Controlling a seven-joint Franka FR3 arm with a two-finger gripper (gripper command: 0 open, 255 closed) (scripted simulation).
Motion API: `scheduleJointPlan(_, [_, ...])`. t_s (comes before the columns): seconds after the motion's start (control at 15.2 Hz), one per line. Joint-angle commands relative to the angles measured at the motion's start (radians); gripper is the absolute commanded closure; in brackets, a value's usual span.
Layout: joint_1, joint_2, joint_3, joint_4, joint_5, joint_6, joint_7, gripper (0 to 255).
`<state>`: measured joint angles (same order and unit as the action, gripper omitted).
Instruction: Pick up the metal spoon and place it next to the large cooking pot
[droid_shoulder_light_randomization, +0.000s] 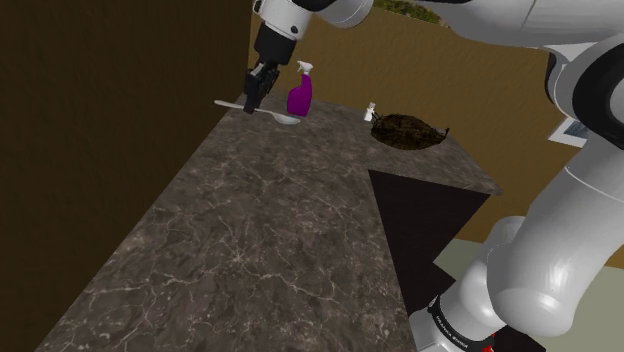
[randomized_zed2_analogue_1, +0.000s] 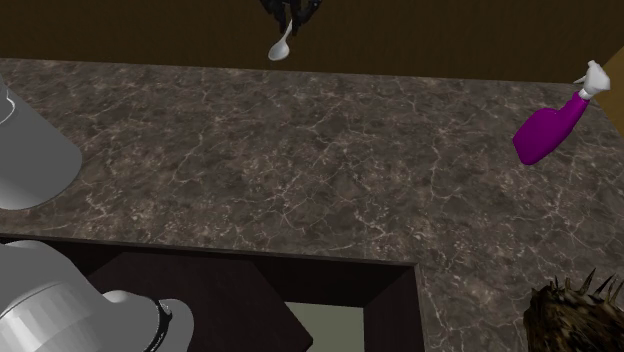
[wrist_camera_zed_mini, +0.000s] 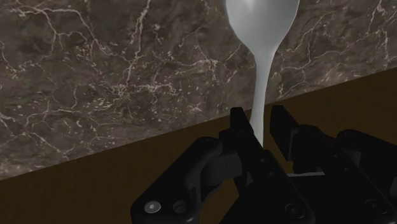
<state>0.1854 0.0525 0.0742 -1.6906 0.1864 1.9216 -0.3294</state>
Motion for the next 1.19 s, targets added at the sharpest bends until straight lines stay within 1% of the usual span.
scheduleJointPlan(0.0, [0.000, 0.002, 0.000, 0.028, -0.002, -0.026, 0.005, 255])
scheduleJointPlan(0.92, [-0.001, 0.045, -0.001, 0.271, -0.013, -0.224, 0.039, 255])
scheduleJointPlan(0.99, [-0.001, 0.045, -0.001, 0.273, -0.013, -0.225, 0.039, 255])
scheduleJointPlan(1.12, [0.012, -0.030, 0.010, 0.178, -0.012, -0.201, 0.061, 255])
